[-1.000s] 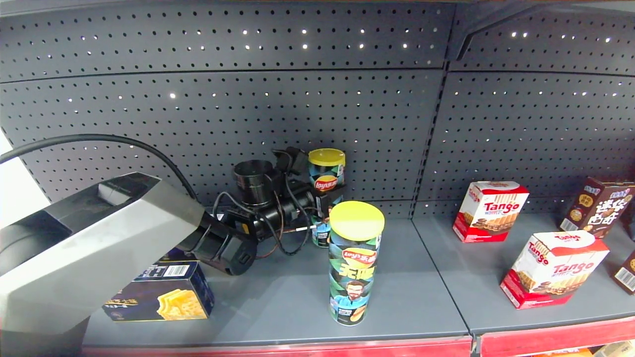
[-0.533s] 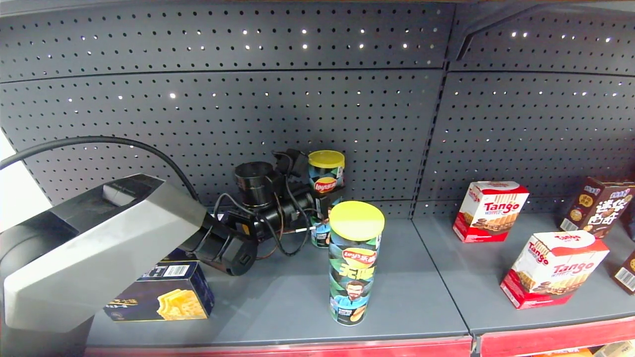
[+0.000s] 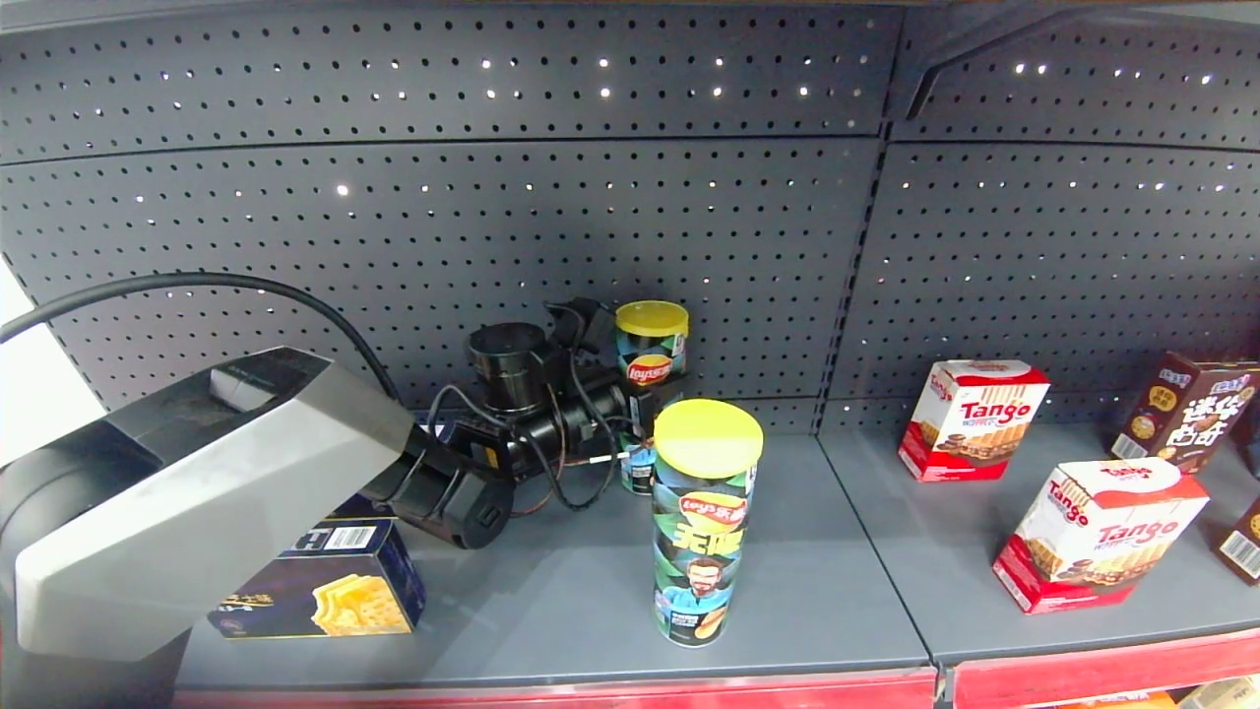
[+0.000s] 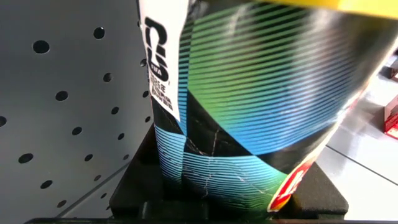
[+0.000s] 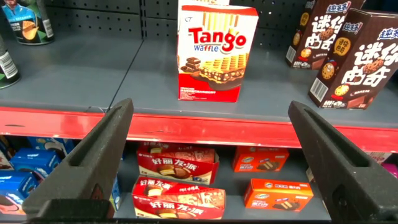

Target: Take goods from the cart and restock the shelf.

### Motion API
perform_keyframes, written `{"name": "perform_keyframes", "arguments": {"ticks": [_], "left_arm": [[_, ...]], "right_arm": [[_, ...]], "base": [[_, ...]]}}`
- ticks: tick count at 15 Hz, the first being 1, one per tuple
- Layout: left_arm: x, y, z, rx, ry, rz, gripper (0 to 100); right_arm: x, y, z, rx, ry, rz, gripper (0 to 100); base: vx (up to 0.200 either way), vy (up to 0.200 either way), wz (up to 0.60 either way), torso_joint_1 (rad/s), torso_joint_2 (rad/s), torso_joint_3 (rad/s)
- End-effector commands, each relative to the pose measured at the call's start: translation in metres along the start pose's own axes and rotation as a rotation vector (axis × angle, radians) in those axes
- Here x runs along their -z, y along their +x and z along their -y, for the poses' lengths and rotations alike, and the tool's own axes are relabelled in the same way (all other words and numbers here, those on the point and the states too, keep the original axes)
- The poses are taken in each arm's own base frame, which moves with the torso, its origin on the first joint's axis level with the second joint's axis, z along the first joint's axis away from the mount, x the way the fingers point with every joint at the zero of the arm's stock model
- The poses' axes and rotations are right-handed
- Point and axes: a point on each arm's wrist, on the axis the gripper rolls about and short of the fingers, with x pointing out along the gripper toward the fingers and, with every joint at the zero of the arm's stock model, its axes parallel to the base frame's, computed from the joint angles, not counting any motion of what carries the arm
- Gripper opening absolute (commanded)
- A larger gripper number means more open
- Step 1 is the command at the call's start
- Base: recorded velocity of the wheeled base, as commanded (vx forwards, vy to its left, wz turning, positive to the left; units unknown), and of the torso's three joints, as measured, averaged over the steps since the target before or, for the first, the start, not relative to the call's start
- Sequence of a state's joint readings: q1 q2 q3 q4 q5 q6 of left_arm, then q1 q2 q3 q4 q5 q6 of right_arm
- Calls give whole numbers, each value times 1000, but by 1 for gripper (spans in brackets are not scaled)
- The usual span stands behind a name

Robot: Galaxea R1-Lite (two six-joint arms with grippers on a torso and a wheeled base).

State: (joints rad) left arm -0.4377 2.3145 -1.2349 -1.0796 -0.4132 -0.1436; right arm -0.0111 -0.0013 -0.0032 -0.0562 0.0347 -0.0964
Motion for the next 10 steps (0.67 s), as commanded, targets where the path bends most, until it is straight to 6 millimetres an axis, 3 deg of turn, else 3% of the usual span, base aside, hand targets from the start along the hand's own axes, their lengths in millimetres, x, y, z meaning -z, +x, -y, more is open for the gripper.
{"name": "perform_keyframes", "arguments": {"ticks": [1,2,8,10], "left_arm": [[1,0,0,0,0,-3,0],[0,-1,0,0,-1,-1,100],[-3,-4,0,-1,8,13,100],[-6,-15,-1,-13,4,2,100]], "right_arm": [[0,0,0,-1,0,-1,100],[0,0,0,-1,0,-1,100],[0,0,0,-1,0,-1,100],[0,0,0,-1,0,-1,100]], "base": [[0,0,0,0,0,0],[0,0,0,0,0,0],[0,0,0,0,0,0],[0,0,0,0,0,0]]}}
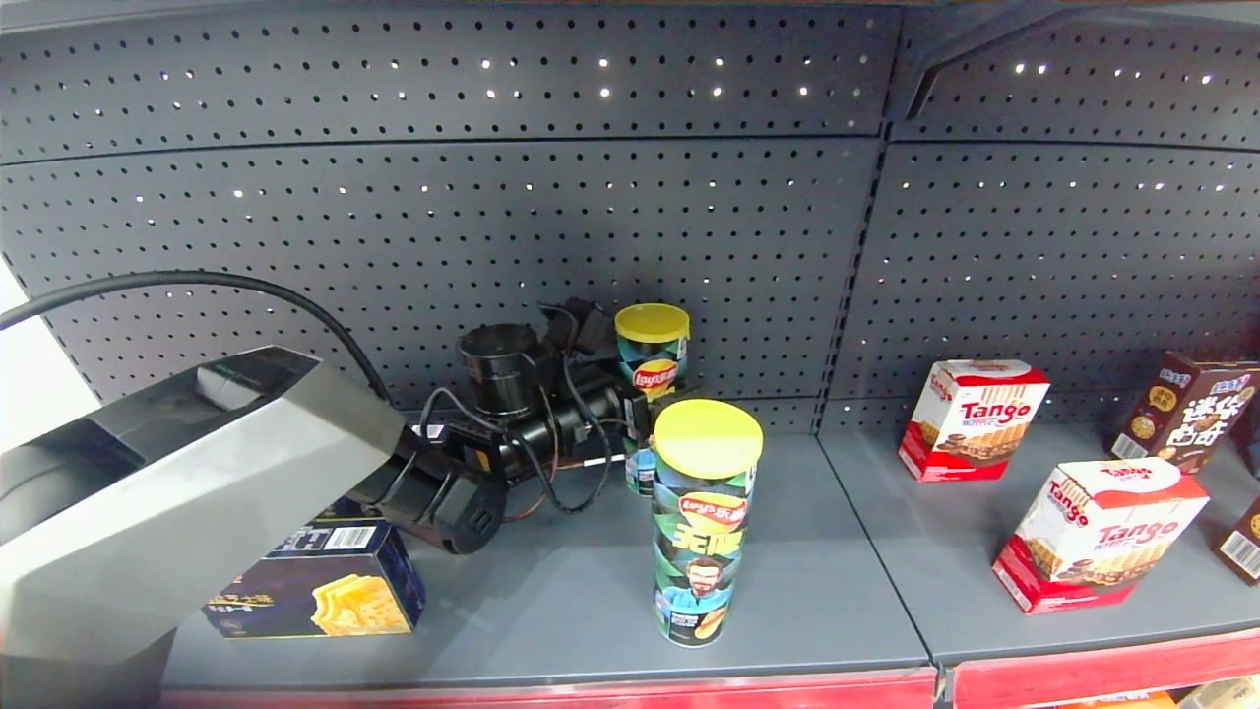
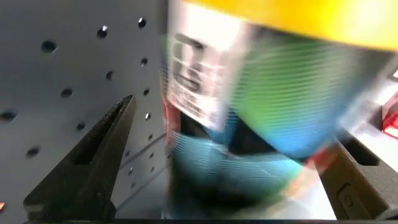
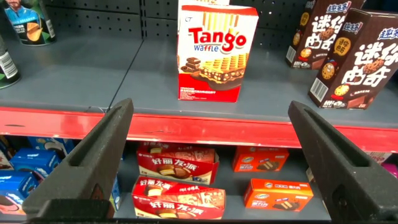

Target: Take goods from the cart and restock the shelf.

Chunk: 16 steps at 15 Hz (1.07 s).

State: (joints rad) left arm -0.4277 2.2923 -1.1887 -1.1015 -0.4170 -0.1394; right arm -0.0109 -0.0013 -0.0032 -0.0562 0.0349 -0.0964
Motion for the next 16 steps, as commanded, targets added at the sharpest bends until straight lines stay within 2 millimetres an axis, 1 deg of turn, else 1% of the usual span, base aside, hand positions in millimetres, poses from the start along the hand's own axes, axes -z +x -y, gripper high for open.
{"name": "perform_keyframes", "arguments": {"ticks": [1,3,7,10,11,12,13,14,16], "left_arm": [[-5,-15,-1,-9,15,-15,100],[-7,-29,-8,-20,40,-28,100],[-14,-53,-4,-33,51,-10,100],[-18,-63,0,-36,53,-5,100],[-23,-67,2,-38,57,2,100],[-28,-69,3,-38,61,13,100],[-28,-69,3,-38,61,13,100],[-33,-70,4,-37,67,25,100],[-47,-78,4,-30,81,49,100]], "right_arm": [[0,0,0,-1,0,-1,100],[0,0,0,-1,0,-1,100],[0,0,0,-1,0,-1,100],[0,0,0,0,0,1,100],[0,0,0,-1,0,-1,100],[0,0,0,-1,0,-1,100],[0,0,0,-1,0,-1,100],[0,0,0,-1,0,-1,100],[0,0,0,-1,0,-1,100]], "base": [[0,0,0,0,0,0],[0,0,0,0,0,0],[0,0,0,0,0,0],[0,0,0,0,0,0],[0,0,0,0,0,0],[0,0,0,0,0,0],[0,0,0,0,0,0],[0,0,0,0,0,0],[0,0,0,0,0,0]]}}
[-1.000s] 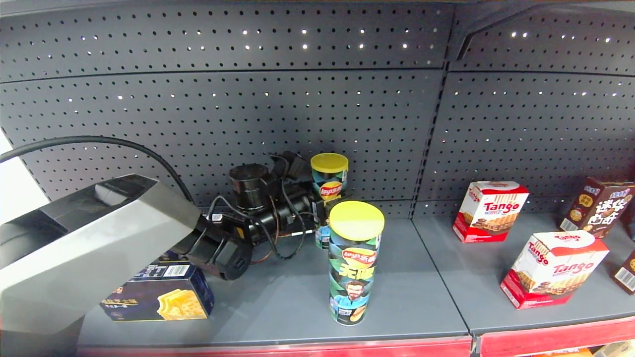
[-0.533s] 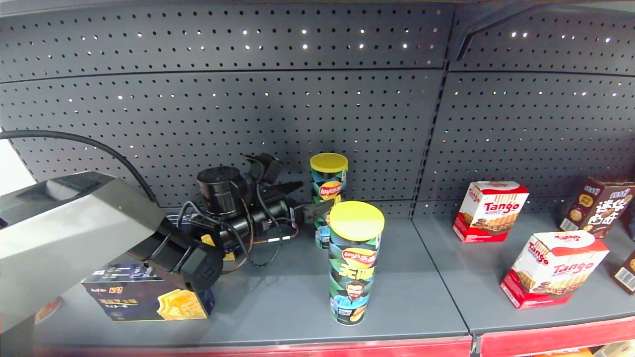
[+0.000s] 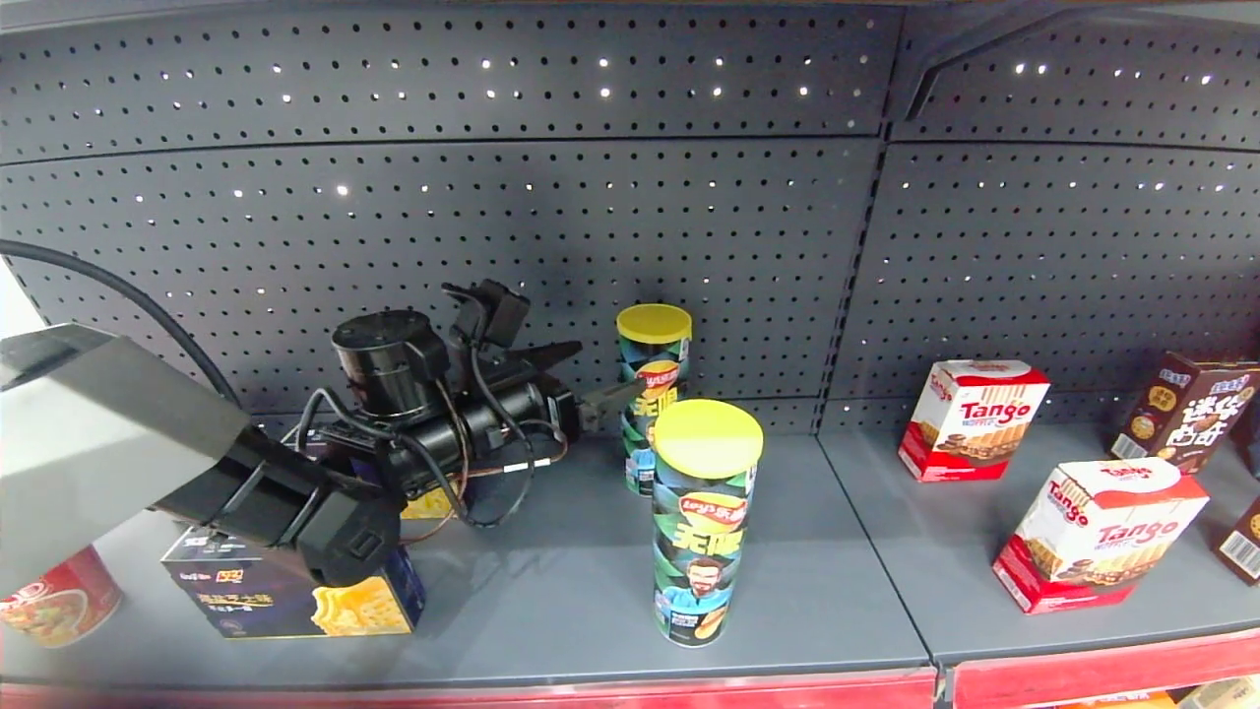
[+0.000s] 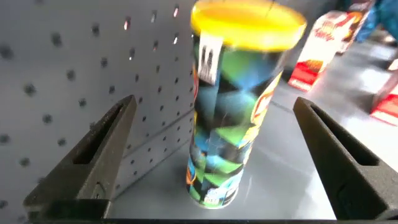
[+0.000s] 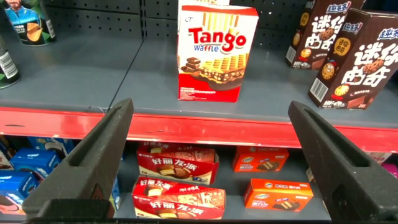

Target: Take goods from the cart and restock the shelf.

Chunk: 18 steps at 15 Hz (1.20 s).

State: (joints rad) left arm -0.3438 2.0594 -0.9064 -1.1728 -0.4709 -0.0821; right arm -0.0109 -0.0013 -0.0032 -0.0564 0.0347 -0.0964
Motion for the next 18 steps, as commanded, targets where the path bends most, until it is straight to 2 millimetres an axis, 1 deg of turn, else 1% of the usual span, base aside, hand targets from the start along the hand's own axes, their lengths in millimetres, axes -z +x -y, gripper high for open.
{"name": "perform_keyframes", "arguments": {"ticks": [1,4,5,7,8,9,10,11,12,14,15,16,17,18], "left_arm": [[-18,-11,-1,-6,18,36,100],[-41,-31,-13,-57,37,68,100],[-55,-44,-17,-90,48,85,100],[-68,-60,-23,-130,60,98,100],[-86,-82,-27,-195,86,105,100],[-92,-93,-30,-275,126,96,100],[-98,-102,-33,-415,162,85,100],[-101,-106,-32,-505,171,77,100],[-107,-115,-28,-636,184,80,100],[-127,-143,-1,-676,205,155,100],[-128,-156,8,-751,198,164,100],[-124,-164,15,-810,173,156,100],[-112,-180,31,-871,112,140,100],[-106,-191,41,-897,79,134,100]], "right_arm": [[0,0,0,-1,0,-1,100],[0,0,0,-1,0,-1,100],[0,0,0,-1,0,-1,100],[0,0,0,-1,0,1,100],[0,0,0,-1,0,-1,100],[0,0,0,-1,0,-1,100],[0,0,0,-1,0,-1,100],[0,0,0,-1,0,1,100],[0,0,0,-1,0,-1,100],[0,0,0,-1,0,-1,100],[0,0,0,-1,0,-1,100],[0,0,0,-1,0,-1,100],[0,0,0,-1,0,-1,100],[0,0,0,-1,0,-1,100]], "base": [[0,0,0,0,0,0],[0,0,0,0,0,0],[0,0,0,0,0,0],[0,0,0,0,0,0],[0,0,0,0,0,0],[0,0,0,0,0,0],[0,0,0,0,0,0],[0,0,0,0,0,0],[0,0,0,0,0,0],[0,0,0,0,0,0],[0,0,0,0,0,0],[0,0,0,0,0,0],[0,0,0,0,0,0],[0,0,0,0,0,0]]}}
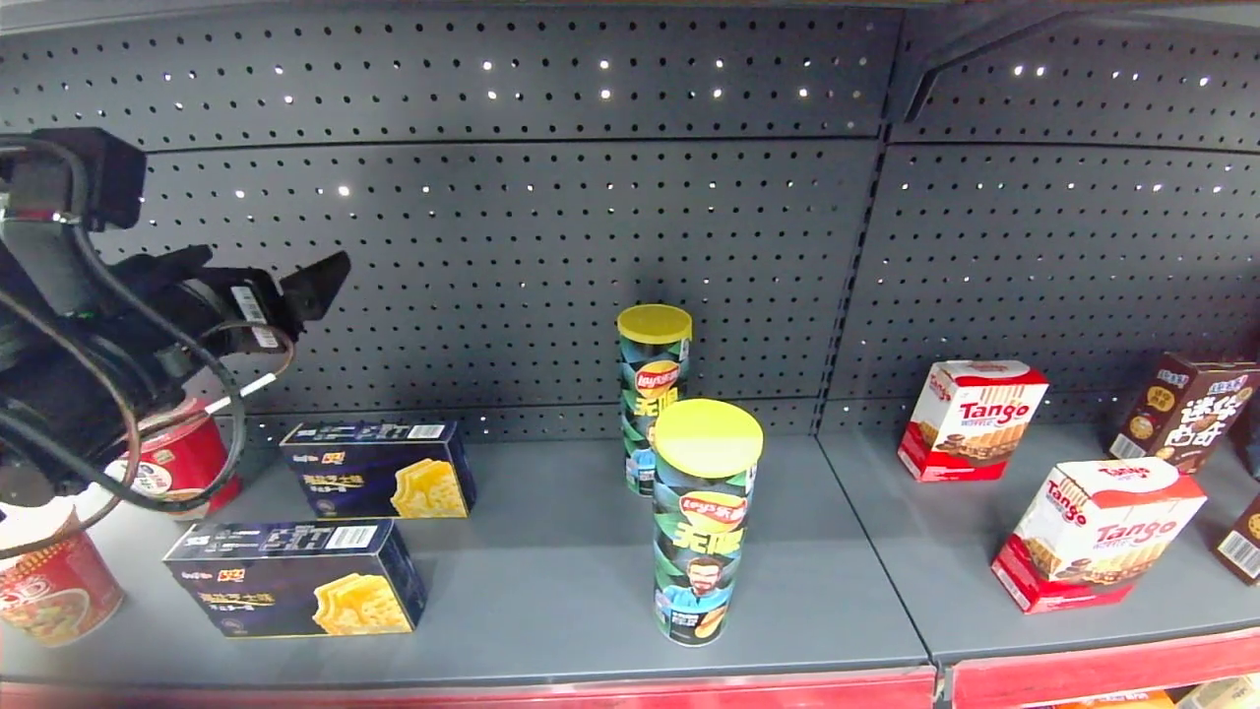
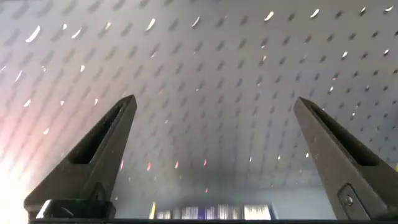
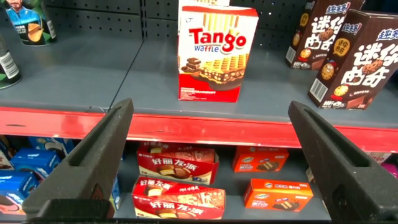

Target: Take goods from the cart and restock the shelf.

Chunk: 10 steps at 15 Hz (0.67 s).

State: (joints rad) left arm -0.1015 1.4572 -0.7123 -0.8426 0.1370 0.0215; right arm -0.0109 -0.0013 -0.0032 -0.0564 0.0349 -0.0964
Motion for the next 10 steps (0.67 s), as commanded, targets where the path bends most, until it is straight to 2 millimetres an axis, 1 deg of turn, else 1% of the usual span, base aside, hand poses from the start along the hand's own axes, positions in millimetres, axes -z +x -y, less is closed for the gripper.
{"name": "perform_keyframes", "arguments": {"ticks": [1,2,4,5,6,7,8,9,10], "left_arm": [[16,-84,-8,-103,-91,-69,100],[23,-98,-11,-115,-101,-90,100],[48,-159,-23,-185,-98,-136,100],[54,-169,-24,-194,-86,-145,100],[73,-196,-30,-244,-35,-142,100],[89,-212,-33,-272,-22,-137,100],[99,-224,-35,-275,-26,-124,100],[104,-235,-36,-260,-37,-117,100],[111,-244,-36,-195,-36,-140,100]], "right_arm": [[0,0,0,-1,0,-1,100],[0,0,0,-1,0,-1,100],[0,0,0,-1,0,-1,100],[0,0,0,-1,0,-1,100],[0,0,0,-1,0,-1,100],[0,0,0,-1,0,-1,100],[0,0,0,-1,0,-1,100],[0,0,0,-1,0,-1,100],[0,0,0,-1,0,-1,100]], "base": [[0,0,0,0,0,0],[0,0,0,0,0,0],[0,0,0,0,0,0],[0,0,0,0,0,0],[0,0,0,0,0,0],[0,0,0,0,0,0],[0,0,0,0,0,0],[0,0,0,0,0,0],[0,0,0,0,0,0]]}}
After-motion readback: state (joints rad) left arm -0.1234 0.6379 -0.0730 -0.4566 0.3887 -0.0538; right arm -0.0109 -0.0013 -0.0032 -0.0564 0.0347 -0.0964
